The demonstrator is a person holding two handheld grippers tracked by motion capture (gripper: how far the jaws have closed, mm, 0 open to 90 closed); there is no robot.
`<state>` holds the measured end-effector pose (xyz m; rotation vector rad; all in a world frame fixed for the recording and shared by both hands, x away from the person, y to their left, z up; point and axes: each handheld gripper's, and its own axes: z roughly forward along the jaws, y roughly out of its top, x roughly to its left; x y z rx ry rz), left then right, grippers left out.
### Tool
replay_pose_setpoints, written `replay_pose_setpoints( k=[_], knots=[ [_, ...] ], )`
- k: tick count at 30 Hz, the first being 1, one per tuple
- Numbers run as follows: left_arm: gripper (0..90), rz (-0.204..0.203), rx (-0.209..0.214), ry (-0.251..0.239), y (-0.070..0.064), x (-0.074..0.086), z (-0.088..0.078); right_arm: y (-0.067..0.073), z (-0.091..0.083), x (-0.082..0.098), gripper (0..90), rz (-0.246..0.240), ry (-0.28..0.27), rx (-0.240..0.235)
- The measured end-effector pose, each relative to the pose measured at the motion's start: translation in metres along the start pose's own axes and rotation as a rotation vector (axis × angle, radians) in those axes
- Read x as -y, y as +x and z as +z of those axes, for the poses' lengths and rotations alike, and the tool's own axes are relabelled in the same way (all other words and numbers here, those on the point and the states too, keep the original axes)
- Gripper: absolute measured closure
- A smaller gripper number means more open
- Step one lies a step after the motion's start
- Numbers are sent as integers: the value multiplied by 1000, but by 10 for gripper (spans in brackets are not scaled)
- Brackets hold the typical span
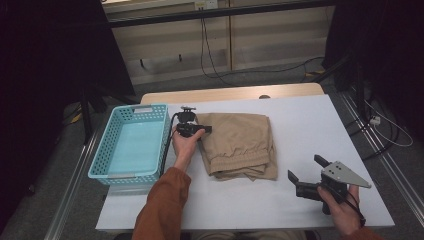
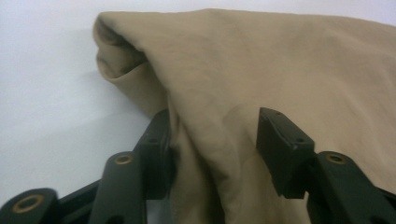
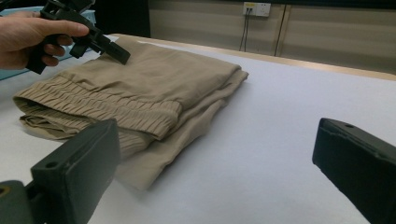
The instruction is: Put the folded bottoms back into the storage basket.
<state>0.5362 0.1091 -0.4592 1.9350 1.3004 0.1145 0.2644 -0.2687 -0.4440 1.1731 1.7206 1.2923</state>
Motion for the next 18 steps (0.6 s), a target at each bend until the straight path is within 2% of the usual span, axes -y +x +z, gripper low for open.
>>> replay_pose_setpoints(
  k=[4, 7, 9, 10, 11, 12, 13, 15, 18],
  knots=[
    [505, -19, 43, 16, 0, 0, 0, 0, 0, 0, 14, -7, 2, 1],
    [554, -39, 77, 28, 0, 1, -1, 0, 0, 0, 13, -8, 2, 0],
    [582, -42, 80, 25, -1, 2, 0, 0, 0, 0, 13, -6, 4, 4],
    [608, -53, 113, 22, -1, 3, 2, 0, 1, 1, 13, -5, 4, 4],
    [675, -50, 149, 20, -3, 5, 5, 0, 0, 0, 14, -6, 5, 4],
    [677, -37, 108, 9, -7, 5, 6, 0, 0, 0, 14, -11, 5, 2],
    [707, -45, 90, 2, -9, 5, 7, 0, 0, 0, 13, -13, 5, 0],
    [688, -56, 82, -6, -11, 4, 8, 1, 0, 0, 13, -13, 7, -3],
    [775, -48, 93, -5, -8, 6, 6, 0, 0, 0, 13, -13, 7, -3]
  ],
)
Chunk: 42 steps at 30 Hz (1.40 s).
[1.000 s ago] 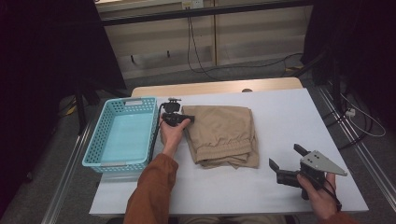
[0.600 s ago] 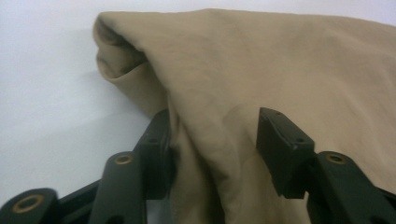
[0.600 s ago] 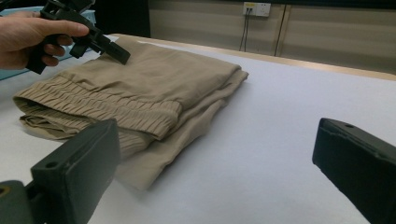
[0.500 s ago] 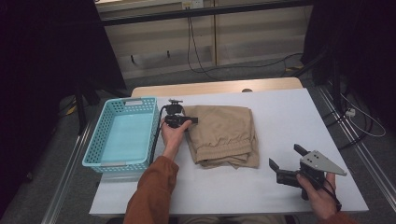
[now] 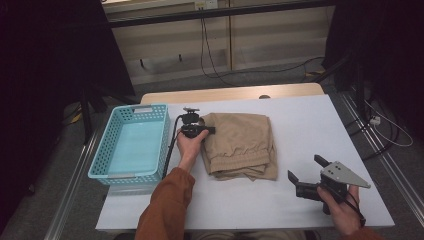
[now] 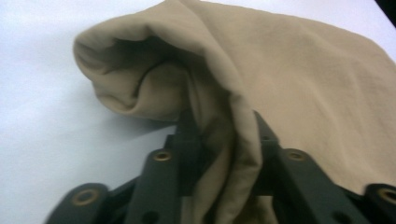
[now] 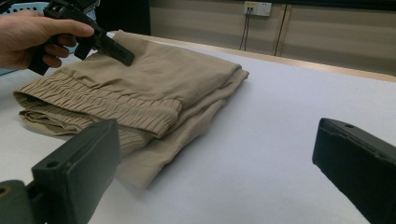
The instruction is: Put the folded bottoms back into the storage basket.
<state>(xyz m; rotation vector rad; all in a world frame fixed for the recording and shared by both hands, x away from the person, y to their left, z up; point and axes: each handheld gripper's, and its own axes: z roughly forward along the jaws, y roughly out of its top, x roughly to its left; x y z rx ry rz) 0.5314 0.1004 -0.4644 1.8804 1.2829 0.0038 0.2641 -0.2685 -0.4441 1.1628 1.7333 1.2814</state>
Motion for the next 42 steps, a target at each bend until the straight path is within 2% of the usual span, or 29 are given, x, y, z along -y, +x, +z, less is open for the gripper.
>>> replay_pose_setpoints(
  k=[3, 9, 14, 20, 25, 33, 37, 42],
  knots=[
    [822, -6, 12, -20, 0, 1, -3, -1, 0, 0, 13, 5, -1, 2],
    [835, -26, 23, -69, -3, -2, -9, -1, 0, 0, 13, 3, -1, 4],
    [836, -5, 34, -107, -6, -5, -16, -1, -1, 0, 13, 2, -2, 6],
    [839, -6, 47, -145, -12, -9, -22, 0, 0, 0, 13, 2, -2, 4],
    [839, -6, 63, -158, -14, -10, -26, -1, -1, 0, 13, 5, -4, 6],
    [841, 24, 74, -175, -20, -15, -35, -1, 0, 0, 13, 13, -3, 8],
    [843, 85, 53, -189, -27, -18, -39, -1, 0, 0, 13, 12, -3, 9],
    [845, 91, 57, -209, -30, -20, -43, -1, -1, 0, 13, 11, -6, 10]
  ],
)
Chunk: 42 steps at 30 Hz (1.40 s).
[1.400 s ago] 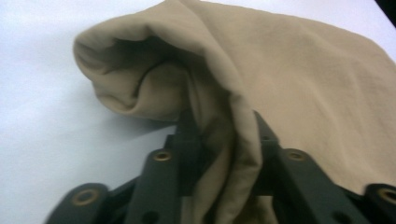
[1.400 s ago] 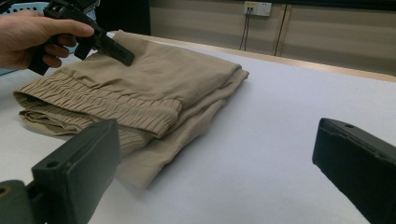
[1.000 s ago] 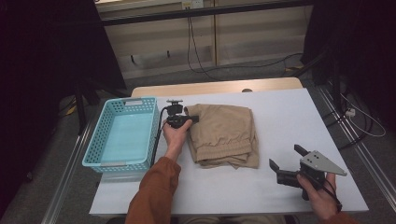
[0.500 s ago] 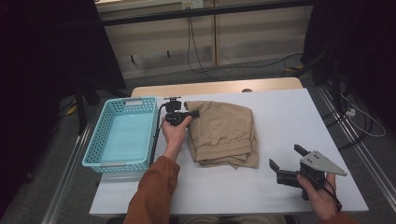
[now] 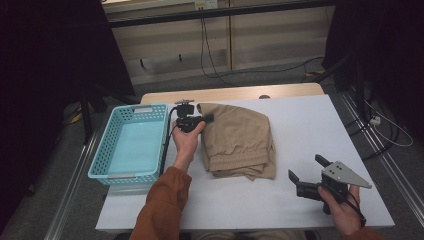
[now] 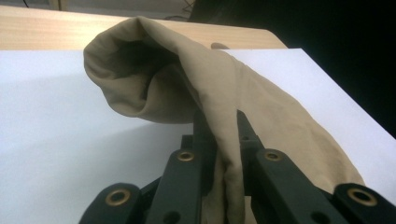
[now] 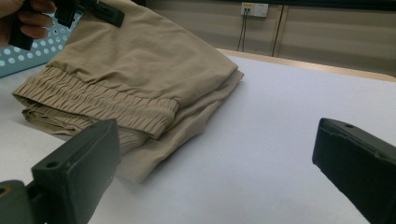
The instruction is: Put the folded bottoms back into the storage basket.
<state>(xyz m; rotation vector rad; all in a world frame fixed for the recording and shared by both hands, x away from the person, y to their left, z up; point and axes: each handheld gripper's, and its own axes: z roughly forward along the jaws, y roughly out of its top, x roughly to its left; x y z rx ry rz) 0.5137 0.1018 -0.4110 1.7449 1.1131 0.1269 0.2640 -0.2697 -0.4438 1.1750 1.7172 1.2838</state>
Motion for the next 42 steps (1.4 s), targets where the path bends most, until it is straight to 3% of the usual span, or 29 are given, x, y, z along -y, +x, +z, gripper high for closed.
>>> replay_pose_setpoints(
  k=[12, 17, 30, 42],
  knots=[
    [848, 38, 6, -42, -10, -11, -11, -1, 0, 0, 14, -2, -3, 1],
    [848, 34, 34, -62, -12, -17, -18, -1, -1, 0, 14, 0, -3, 2],
    [849, 74, 37, -112, -25, -30, -38, 1, 0, -1, 13, -4, -4, 2],
    [851, 142, 40, -142, -41, -44, -57, 1, -2, -1, 14, -5, -9, 3]
  ],
)
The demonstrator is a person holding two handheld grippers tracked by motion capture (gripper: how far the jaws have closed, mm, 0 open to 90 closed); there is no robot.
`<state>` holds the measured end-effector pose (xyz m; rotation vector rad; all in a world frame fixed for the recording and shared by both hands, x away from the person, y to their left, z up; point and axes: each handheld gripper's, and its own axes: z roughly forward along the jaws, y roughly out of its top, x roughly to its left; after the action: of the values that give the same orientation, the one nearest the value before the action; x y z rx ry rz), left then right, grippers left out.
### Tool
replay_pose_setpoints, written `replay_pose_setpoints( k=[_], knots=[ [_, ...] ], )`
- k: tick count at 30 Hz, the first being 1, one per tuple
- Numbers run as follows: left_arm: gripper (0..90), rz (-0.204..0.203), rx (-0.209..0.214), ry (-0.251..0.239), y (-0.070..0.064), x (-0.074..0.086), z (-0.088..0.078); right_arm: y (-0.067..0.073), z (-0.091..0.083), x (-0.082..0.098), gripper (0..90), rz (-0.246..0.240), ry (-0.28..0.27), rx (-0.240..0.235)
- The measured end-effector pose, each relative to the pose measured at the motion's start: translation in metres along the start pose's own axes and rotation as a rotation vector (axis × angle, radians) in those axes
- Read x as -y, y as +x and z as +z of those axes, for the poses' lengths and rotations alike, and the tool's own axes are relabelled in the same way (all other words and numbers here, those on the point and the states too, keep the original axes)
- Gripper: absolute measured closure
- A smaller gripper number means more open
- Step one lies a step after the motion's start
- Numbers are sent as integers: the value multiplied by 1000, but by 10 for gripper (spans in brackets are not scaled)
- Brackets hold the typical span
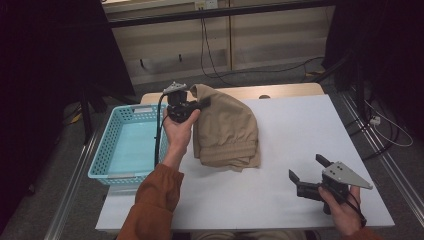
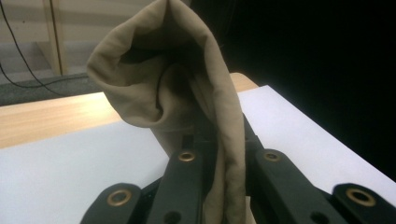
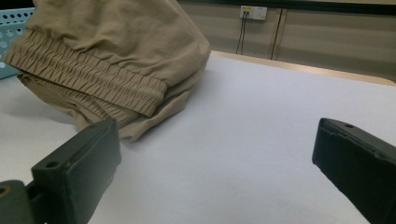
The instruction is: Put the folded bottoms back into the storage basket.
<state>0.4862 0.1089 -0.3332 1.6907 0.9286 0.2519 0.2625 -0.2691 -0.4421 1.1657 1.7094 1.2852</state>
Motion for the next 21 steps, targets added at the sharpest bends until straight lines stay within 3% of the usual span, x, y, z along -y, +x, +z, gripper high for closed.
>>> replay_pose_setpoints(
  k=[5, 21],
  knots=[
    [850, 26, 12, -12, -8, -7, -7, 0, 0, 0, 13, -1, -5, -2],
    [852, 38, 7, -59, -14, -27, -31, 0, 0, -1, 13, -2, -13, 1]
  ],
)
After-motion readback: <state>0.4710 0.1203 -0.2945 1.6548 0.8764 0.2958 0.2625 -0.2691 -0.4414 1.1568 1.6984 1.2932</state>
